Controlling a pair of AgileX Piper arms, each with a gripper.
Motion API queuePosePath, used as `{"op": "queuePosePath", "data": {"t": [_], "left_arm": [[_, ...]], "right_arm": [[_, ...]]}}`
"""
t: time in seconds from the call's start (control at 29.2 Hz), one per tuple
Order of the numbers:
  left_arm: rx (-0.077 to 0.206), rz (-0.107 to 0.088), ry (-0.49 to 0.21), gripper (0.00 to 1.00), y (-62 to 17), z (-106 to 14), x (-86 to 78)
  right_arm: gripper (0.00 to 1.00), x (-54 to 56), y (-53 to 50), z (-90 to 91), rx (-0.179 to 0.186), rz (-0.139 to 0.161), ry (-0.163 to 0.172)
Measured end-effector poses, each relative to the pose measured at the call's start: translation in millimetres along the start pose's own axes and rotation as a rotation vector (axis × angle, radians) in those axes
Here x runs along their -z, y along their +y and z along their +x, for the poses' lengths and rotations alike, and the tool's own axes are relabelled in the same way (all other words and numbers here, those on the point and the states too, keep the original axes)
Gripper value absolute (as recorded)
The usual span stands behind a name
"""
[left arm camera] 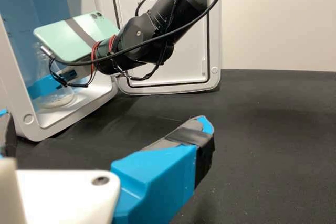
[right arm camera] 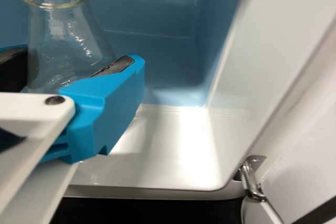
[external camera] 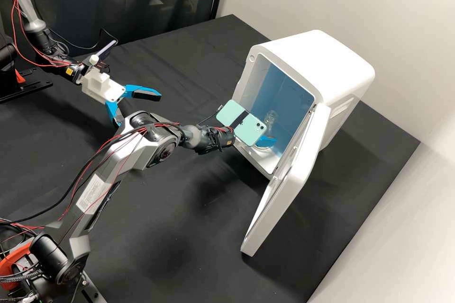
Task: Take the flask out of the incubator
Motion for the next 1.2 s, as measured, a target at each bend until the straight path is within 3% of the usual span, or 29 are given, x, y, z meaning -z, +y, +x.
{"op": "queuePosePath", "data": {"t": [0.21,0.38,0.48,0.62,0.72,1.2], "left_arm": [[0.000,0.000,-0.001,1.00,-0.1,0.0,-0.3],[0.000,0.000,-0.001,1.00,-0.1,0.0,-0.3],[0.000,0.000,-0.001,1.00,-0.1,0.0,-0.3],[0.001,0.001,-0.005,1.00,-0.2,0.1,-1.3],[0.002,0.001,-0.009,1.00,-0.4,0.2,-2.2],[0.002,0.001,-0.009,1.00,-0.4,0.2,-2.2]], "right_arm": [[0.00,-8.1,20.7,-2.9,-0.025,0.053,-0.003],[0.00,-5.9,41.9,-9.1,-0.066,0.084,0.015],[0.00,-4.8,48.3,-13.8,-0.080,0.098,0.022],[0.00,-6.5,54.1,-17.7,-0.087,0.089,0.023],[0.00,-6.5,54.2,-17.9,-0.087,0.102,0.027],[0.00,-7.6,55.1,-17.8,-0.088,0.104,0.030]]}}
